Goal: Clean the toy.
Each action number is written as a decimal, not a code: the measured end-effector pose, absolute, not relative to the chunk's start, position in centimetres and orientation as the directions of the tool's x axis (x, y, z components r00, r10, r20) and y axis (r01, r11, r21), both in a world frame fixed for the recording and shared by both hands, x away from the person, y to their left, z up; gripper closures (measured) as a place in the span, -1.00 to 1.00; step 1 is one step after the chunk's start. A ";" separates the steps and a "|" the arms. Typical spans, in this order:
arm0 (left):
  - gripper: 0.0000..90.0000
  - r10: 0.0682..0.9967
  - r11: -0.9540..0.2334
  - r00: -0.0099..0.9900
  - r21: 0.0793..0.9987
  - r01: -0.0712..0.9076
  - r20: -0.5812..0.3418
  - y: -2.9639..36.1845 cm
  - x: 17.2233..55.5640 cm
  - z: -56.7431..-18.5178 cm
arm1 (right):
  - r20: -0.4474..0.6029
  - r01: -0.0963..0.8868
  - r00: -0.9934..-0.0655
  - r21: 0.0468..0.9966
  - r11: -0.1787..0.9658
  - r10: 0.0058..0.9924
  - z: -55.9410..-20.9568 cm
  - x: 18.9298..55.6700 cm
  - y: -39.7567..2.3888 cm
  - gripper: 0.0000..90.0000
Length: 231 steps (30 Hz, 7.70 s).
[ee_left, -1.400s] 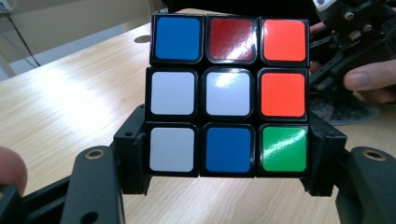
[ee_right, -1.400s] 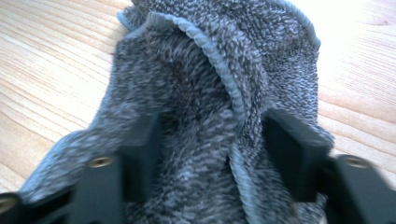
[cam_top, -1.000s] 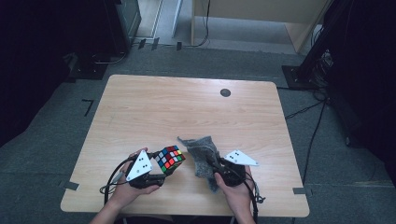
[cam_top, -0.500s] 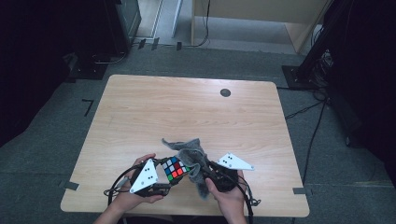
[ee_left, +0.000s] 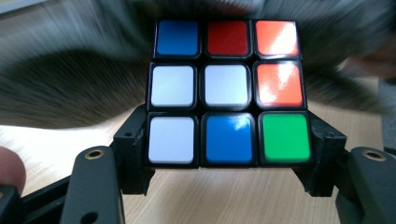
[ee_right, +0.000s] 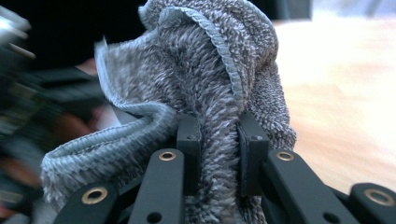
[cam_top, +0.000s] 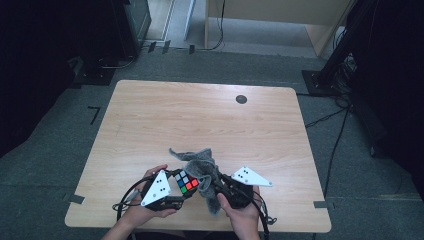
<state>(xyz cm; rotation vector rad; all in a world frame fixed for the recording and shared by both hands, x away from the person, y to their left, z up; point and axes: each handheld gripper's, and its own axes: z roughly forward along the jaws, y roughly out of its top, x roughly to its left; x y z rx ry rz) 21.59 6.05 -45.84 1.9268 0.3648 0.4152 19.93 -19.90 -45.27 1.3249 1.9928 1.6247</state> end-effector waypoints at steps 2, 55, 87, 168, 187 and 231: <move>-0.24 0.445 -0.360 0.889 0.930 0.069 0.106 6.2 21.8 -45.8 | 0.327 0.516 -0.516 0.857 -0.018 0.791 -46.1 20.4 -20.3 0.70; -0.24 0.448 -0.354 0.889 0.932 0.082 0.092 5.8 21.7 -45.4 | 0.150 0.295 -0.552 0.955 0.023 0.820 -43.6 17.5 -17.9 0.70; -0.24 0.490 -0.563 0.836 0.822 0.085 0.248 3.0 21.2 -46.5 | 0.070 0.316 -0.537 0.941 0.123 0.840 -43.4 17.5 -16.9 0.50; -0.24 0.449 -0.081 0.880 0.974 0.210 -0.153 8.8 23.0 -43.5 | 0.078 0.243 -0.701 0.961 0.135 0.709 -45.6 18.0 -16.1 0.68; -0.24 0.500 -0.124 0.853 0.963 0.241 -0.150 9.2 23.9 -44.4 | 0.076 0.401 -0.450 0.907 0.126 0.890 -46.5 21.3 -23.2 0.63; -0.25 0.390 -0.155 0.827 0.856 0.494 -0.406 6.9 24.9 -44.7 | -0.203 0.021 -0.676 0.956 0.294 0.708 -47.1 18.7 -15.3 -0.53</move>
